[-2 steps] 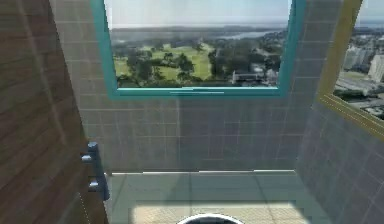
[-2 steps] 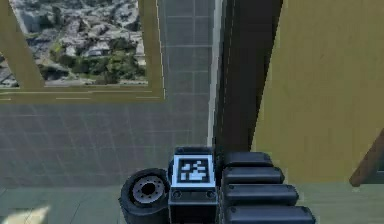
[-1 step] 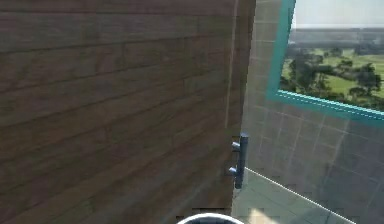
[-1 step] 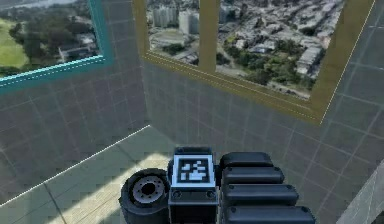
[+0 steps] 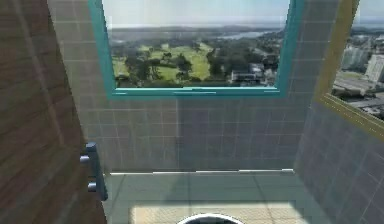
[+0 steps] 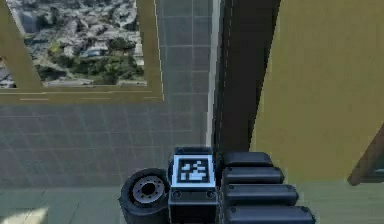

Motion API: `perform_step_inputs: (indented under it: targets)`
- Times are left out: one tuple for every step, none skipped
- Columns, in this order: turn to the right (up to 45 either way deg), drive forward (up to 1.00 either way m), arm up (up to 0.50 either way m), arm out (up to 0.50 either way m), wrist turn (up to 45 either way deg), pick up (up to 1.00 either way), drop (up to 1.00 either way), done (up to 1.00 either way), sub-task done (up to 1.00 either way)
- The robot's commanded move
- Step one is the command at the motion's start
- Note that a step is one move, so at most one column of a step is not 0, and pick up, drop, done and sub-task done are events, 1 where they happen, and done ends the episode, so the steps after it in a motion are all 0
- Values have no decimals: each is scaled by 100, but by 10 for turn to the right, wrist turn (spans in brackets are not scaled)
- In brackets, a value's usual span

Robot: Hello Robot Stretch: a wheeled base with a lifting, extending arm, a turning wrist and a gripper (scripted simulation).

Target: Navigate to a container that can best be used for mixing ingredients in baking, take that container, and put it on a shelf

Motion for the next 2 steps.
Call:
perform_step_inputs:
  targets:
    - [-450,0,0,0,0,0,0,0,0]
    - [450,0,0,0,0,0,0,0,0]
